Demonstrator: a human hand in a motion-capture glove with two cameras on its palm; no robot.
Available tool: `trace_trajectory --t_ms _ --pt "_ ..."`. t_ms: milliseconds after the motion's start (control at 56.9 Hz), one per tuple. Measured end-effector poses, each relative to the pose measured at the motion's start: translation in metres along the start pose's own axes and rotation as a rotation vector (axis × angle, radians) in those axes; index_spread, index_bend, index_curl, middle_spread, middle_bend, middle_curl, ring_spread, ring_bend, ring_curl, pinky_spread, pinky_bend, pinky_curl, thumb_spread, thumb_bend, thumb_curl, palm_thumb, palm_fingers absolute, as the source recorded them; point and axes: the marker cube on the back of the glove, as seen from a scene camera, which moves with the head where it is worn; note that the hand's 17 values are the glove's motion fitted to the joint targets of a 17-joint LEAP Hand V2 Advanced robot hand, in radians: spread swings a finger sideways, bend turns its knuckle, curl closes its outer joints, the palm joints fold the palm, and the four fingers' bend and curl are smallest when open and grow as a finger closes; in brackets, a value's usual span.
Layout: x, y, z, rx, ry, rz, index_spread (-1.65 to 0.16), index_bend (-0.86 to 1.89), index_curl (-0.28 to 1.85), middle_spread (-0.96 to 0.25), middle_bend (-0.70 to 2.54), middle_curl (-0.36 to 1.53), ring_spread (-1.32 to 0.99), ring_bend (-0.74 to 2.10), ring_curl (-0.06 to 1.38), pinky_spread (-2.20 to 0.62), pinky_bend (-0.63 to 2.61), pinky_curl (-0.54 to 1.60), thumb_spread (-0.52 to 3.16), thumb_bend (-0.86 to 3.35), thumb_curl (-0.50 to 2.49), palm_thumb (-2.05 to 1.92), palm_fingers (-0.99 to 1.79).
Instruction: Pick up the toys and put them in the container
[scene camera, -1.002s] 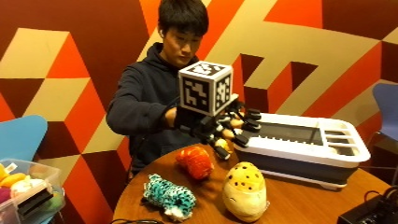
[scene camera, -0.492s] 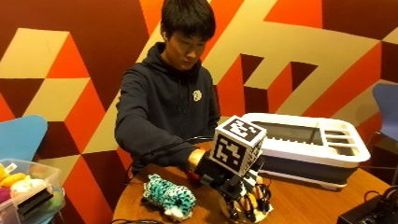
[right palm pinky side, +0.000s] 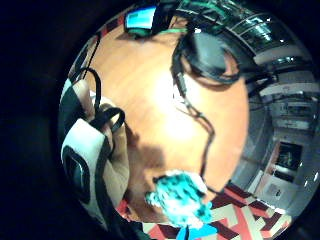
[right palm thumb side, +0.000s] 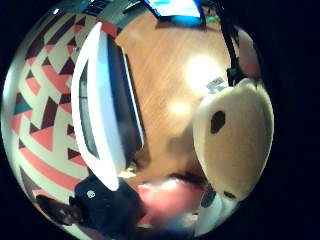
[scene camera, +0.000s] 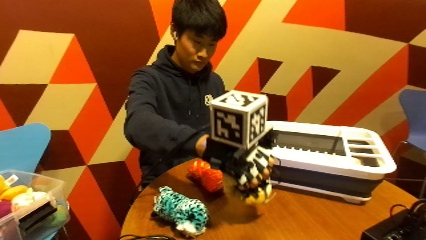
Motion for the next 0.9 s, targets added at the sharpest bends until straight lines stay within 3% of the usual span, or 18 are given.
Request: trace_trajectory --t_ms 176,334,615,738,791,861,896 --pt "-0.027 0.033 -0.098 0.154 -0.088 -0.031 -0.39 0.74 0.54 -0.32 0.84 0.48 -0.44 1.05 0.59 -0.41 0.96 0.44 -0.04 0.25 0.70 0.86 1.01" --pt "-0.089 0.047 -0.142 0.340 -0.304 -0.161 -0.40 0.77 0.65 -0.33 0.87 0.55 -0.45 1.09 0.63 -0.41 1.02 0.48 -0.15 0.25 0.74 0.85 0.93" --pt "-0.218 -0.003 -0.097 0.311 -0.257 -0.284 -0.40 0.69 0.80 -0.32 0.85 0.63 -0.45 1.14 0.66 -0.41 1.09 0.49 -0.12 0.18 0.79 0.78 0.78" --pt "-0.256 -0.024 -0.045 0.122 -0.147 -0.298 -0.40 0.56 0.83 -0.31 0.80 0.64 -0.43 1.14 0.65 -0.39 1.09 0.46 0.00 0.14 0.82 0.77 0.71" --pt "-0.267 -0.023 -0.017 -0.054 -0.142 -0.368 -0.37 0.39 0.80 -0.27 0.66 0.61 -0.37 1.10 0.64 -0.33 1.17 0.49 0.24 0.12 0.82 0.71 0.37" --pt "-0.266 -0.019 -0.003 -0.157 -0.188 -0.435 -0.34 0.28 0.75 -0.14 0.43 0.54 -0.22 0.74 0.58 -0.18 1.21 0.51 0.52 0.01 0.74 0.54 -0.42" --pt "-0.261 -0.017 -0.005 -0.152 -0.201 -0.428 -0.34 0.23 0.70 -0.10 0.36 0.50 -0.18 0.59 0.52 -0.14 1.16 0.48 0.63 -0.02 0.71 0.50 -0.43"
